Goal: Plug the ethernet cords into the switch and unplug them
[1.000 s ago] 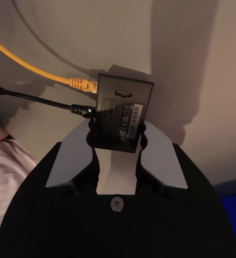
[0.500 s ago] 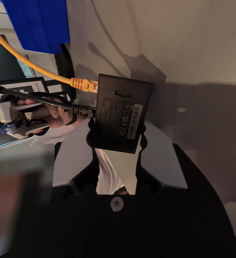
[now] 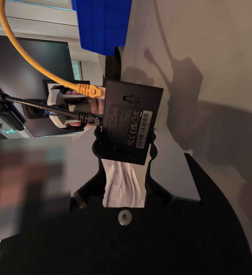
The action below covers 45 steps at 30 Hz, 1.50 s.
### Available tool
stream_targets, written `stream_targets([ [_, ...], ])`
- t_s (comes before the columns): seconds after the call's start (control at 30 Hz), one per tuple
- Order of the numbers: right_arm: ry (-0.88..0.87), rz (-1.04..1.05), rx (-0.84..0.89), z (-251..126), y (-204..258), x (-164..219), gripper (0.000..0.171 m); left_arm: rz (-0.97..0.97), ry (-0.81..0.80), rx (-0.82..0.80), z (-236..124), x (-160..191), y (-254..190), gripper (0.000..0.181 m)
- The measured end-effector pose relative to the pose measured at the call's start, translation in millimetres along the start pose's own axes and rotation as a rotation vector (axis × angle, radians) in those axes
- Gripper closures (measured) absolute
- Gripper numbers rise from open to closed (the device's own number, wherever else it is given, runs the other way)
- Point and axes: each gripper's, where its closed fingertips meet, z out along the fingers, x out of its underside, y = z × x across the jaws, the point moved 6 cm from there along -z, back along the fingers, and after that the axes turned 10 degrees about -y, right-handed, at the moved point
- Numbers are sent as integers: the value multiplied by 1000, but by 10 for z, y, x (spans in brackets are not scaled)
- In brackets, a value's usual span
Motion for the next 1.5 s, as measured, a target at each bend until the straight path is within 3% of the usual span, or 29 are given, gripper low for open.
stream_targets([
  [0.3, 46, -33, -55, 126, 45, 144, 110, -91, -72, 162, 17, -51, -124, 170],
  [0.7, 130, -16, -112, 215, -34, 228, 110, -97, 69, 172, 119, 159, -154, 170],
  [1.03, 215, -64, 99, 65, -287, 225, 106, -131, 139, 153, 207, 336, -143, 170],
  [1.27, 260, -134, 156, 61, -254, 251, 100, -107, 152, 166, 280, 379, -174, 170],
  [1.4, 265, -174, 201, 34, -257, 241, 112, -84, 158, 182, 329, 384, -167, 170],
  [1.5, 242, -197, 255, 32, -271, 230, 108, -74, 163, 173, 339, 392, -157, 170],
])
